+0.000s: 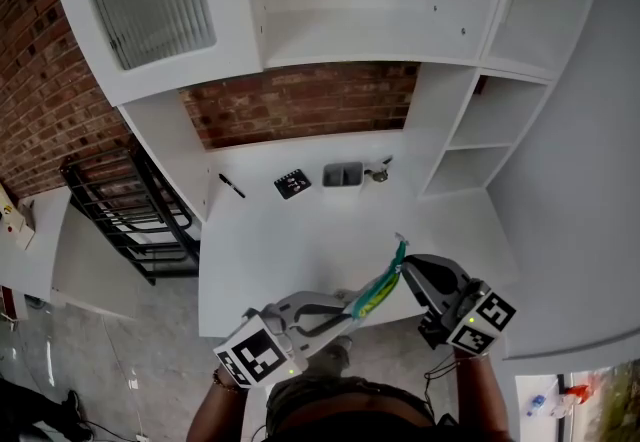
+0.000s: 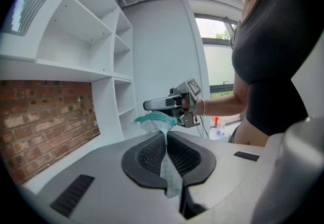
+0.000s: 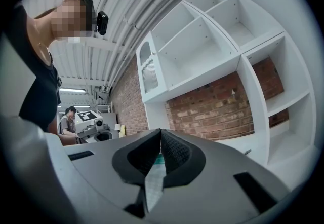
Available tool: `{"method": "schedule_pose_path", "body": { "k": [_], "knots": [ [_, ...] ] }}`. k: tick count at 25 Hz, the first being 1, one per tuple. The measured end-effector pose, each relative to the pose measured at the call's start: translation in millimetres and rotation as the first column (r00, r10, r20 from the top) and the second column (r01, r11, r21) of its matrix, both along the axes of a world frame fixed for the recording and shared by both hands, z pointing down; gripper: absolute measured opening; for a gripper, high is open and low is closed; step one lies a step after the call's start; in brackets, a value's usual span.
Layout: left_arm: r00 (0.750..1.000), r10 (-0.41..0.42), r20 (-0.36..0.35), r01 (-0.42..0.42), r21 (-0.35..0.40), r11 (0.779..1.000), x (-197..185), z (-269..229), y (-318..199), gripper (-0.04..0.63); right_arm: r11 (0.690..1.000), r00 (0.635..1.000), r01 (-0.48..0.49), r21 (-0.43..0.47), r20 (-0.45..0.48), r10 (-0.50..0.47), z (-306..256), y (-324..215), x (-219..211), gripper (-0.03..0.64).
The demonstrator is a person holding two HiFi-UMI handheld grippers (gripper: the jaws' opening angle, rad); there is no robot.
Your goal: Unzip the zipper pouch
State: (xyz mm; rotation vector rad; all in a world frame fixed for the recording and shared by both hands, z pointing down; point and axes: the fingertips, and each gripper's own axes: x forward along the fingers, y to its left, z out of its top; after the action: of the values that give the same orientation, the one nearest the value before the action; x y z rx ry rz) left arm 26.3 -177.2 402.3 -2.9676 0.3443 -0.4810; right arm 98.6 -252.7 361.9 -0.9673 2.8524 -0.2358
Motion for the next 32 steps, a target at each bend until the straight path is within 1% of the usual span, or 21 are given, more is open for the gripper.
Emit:
{"method": "schedule_pose_path", "body": {
  "k": [3,7,13,18,20,24,26,29,32],
  "knots": [
    [1.000,-0.003,0.006,0.003,0.004,1.000,-4,-1,2,0.009,1.000,0.999,-0.023,0.000,0.026,0.023,-7,0,2,0.002],
    [1.000,-0.014,0.008,0.014,-0.003,1.000,-13,-1,3,0.009,0.998,0.998,-0.054,-0.011,0.011,0.054,-2,-3,13,0.002],
    [0.999,-0.035,0.012,0.035,-0.006,0.999,-23,1,2,0.009,0.997,0.997,-0.075,-0.006,0.020,0.075,-6,-3,16,0.002],
    [0.999,-0.039,0.020,0.040,-0.009,0.999,-27,3,0,0.009,0.995,0.994,-0.098,0.003,-0.043,0.098,6,-5,22,0.002],
    [0.999,-0.045,0.019,0.045,-0.011,0.999,-29,3,-1,0.009,0.995,0.995,-0.100,0.002,-0.030,0.100,4,-5,20,0.002],
    [0.998,-0.050,0.029,0.050,-0.013,0.999,-35,7,-5,0.009,0.993,0.992,-0.120,-0.013,0.025,0.120,-2,-10,19,0.002],
    [0.998,-0.053,0.031,0.054,-0.016,0.998,-37,8,-7,0.009,0.992,0.992,-0.129,-0.015,0.012,0.129,3,-12,23,0.002],
    [0.998,-0.059,0.037,0.059,-0.017,0.998,-39,10,-11,0.009,0.991,0.990,-0.136,0.001,-0.040,0.136,11,-14,24,0.002],
    [0.997,-0.058,0.054,0.059,-0.008,0.998,-39,12,-15,0.009,0.990,0.990,-0.142,-0.005,-0.012,0.142,9,-17,20,0.002]
  ]
}}
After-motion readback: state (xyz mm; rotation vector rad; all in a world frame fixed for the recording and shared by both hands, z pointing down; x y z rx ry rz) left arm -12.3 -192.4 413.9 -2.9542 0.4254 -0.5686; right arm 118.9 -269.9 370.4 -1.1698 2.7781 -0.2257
